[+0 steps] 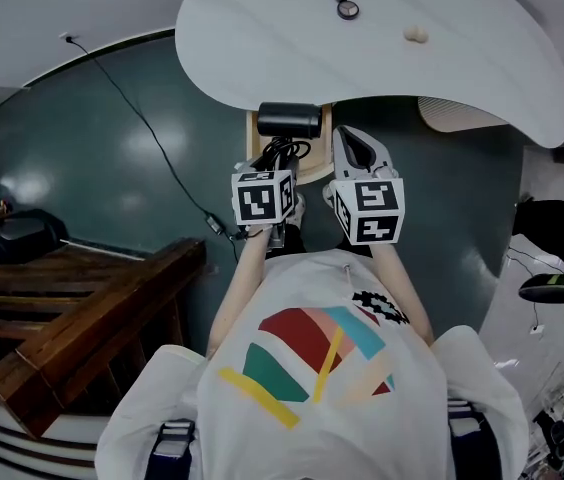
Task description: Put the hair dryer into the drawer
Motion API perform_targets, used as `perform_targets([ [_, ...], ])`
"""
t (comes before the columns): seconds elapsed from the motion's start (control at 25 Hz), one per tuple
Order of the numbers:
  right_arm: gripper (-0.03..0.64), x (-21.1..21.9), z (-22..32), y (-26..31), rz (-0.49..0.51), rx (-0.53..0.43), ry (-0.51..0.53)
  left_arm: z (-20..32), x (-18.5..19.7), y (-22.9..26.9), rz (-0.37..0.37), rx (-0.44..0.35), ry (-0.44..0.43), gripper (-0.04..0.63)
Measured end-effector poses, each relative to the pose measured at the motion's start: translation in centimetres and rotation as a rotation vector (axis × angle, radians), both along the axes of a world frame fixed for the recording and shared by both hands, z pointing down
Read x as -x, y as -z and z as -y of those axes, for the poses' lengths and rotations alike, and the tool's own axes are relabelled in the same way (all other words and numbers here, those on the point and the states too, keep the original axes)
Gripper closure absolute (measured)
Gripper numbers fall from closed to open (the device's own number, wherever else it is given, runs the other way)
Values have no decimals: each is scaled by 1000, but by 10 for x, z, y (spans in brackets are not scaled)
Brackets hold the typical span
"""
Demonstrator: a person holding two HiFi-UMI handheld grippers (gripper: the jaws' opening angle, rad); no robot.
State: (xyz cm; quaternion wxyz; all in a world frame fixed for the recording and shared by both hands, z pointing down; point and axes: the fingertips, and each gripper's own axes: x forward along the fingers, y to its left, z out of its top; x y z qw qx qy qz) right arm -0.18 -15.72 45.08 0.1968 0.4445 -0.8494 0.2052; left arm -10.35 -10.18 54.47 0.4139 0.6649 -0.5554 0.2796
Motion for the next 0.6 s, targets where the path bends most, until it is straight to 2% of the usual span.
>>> perform_targets([
  [0.6,606,-25,0,-14,0,40,-80,-14,-2,-45,20,196,-48,359],
])
